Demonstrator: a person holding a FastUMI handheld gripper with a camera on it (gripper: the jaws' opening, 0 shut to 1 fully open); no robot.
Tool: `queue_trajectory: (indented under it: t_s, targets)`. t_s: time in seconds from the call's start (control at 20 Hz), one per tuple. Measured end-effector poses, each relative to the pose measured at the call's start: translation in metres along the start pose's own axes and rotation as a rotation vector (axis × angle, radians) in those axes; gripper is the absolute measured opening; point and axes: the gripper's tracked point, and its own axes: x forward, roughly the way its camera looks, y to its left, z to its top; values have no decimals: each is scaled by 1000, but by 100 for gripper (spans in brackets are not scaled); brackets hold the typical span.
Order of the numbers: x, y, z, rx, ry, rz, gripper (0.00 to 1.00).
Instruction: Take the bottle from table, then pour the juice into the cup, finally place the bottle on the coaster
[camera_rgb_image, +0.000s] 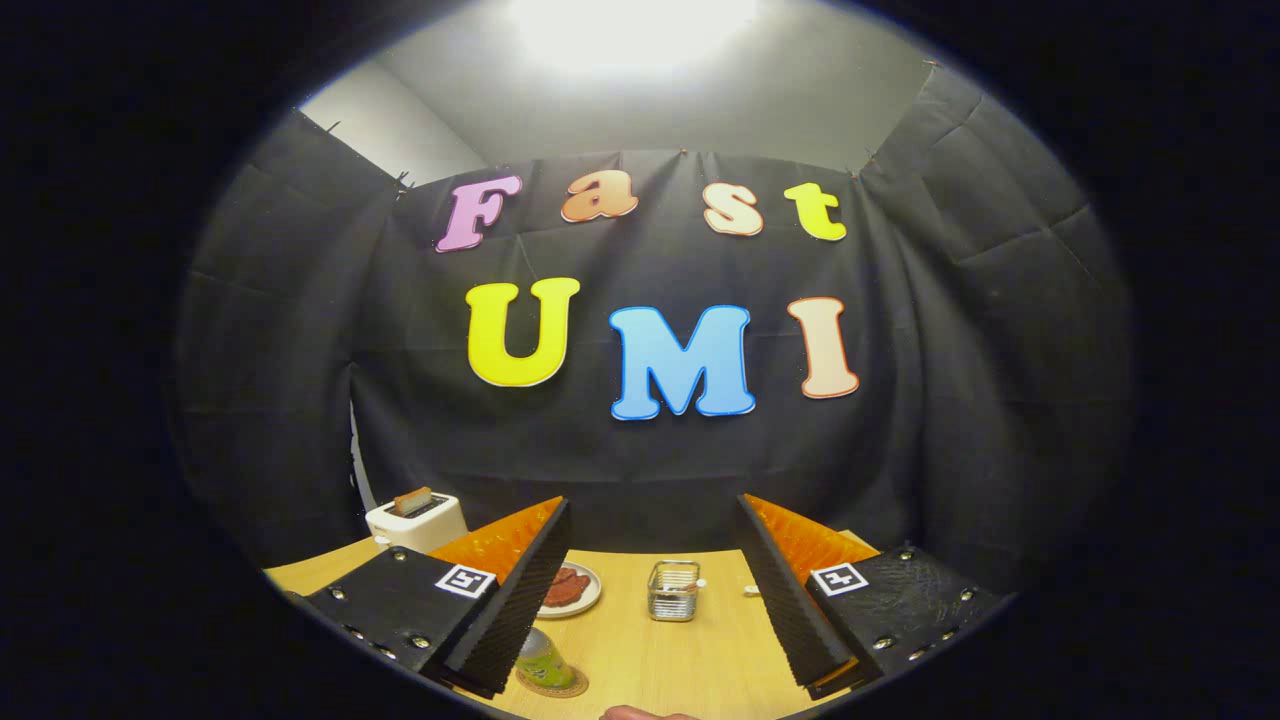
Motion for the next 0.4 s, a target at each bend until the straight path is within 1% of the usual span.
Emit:
queue_trajectory:
  t_s: [0.1, 0.2, 0.4]
  targets:
    - [-6, -21, 14, -19, -22, -35, 99]
    - [-14, -37, 17, -20, -42, -56, 99]
    - [-25, -56, 17, -2, -52, -46, 99]
